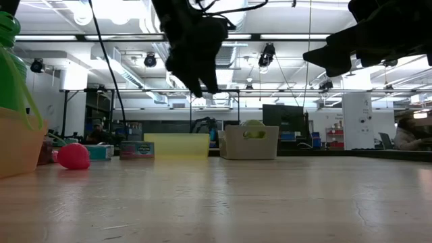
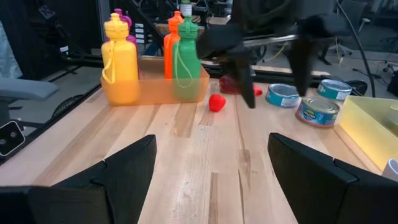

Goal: Pick & Place Food Item
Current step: Put the red strawberry into the gray bin

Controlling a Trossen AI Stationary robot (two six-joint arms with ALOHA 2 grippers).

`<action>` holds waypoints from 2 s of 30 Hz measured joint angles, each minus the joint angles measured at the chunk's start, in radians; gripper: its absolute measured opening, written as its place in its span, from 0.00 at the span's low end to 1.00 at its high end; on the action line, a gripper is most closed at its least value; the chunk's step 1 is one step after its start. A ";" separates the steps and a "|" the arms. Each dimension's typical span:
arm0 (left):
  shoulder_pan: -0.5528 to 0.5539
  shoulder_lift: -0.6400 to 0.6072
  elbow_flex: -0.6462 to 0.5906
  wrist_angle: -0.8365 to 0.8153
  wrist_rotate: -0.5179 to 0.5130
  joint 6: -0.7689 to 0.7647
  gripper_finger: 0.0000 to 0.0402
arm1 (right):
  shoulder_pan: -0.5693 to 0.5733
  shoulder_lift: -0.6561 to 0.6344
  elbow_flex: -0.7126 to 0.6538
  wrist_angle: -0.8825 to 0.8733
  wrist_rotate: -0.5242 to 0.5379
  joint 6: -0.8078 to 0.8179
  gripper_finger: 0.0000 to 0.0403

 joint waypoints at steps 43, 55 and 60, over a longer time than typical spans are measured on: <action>-0.210 -0.089 -0.173 -0.512 0.170 -0.464 0.96 | 0.000 0.000 0.000 0.000 0.000 0.000 0.76; -0.209 -0.091 -0.272 -0.421 0.181 -0.411 0.96 | 0.000 0.000 0.000 0.000 0.000 0.000 0.76; -0.209 -0.091 -0.324 -0.357 0.175 -0.420 0.96 | 0.000 0.000 0.000 0.000 0.000 0.000 0.76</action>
